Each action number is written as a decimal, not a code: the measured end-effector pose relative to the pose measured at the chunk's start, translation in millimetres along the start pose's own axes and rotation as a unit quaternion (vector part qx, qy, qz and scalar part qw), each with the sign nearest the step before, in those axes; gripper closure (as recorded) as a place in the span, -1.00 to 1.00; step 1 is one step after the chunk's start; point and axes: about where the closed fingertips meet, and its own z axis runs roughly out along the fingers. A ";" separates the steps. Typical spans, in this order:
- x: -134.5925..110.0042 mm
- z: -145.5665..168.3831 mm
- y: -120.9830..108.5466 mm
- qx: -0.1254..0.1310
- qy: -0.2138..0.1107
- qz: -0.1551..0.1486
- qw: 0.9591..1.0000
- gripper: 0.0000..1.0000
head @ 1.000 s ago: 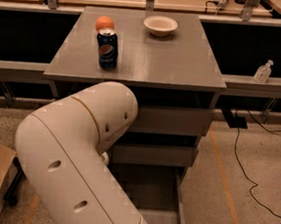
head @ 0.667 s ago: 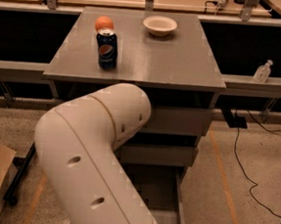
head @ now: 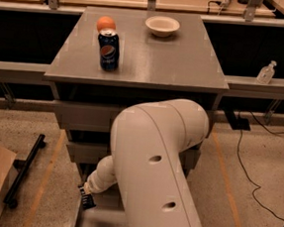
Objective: Pick rxbar blueberry from bottom drawer and place on counter
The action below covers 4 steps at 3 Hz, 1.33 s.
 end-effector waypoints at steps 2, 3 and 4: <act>10.1 -9.1 -9.2 -0.017 -0.022 0.009 1.000 0.81; 10.8 -8.2 -8.4 -0.018 -0.021 0.009 1.000 0.34; 11.4 -7.2 -7.4 -0.019 -0.020 0.009 1.000 -0.14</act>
Offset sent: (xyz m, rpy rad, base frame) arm -0.0024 -0.0125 0.0013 0.0453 -0.0047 -0.0129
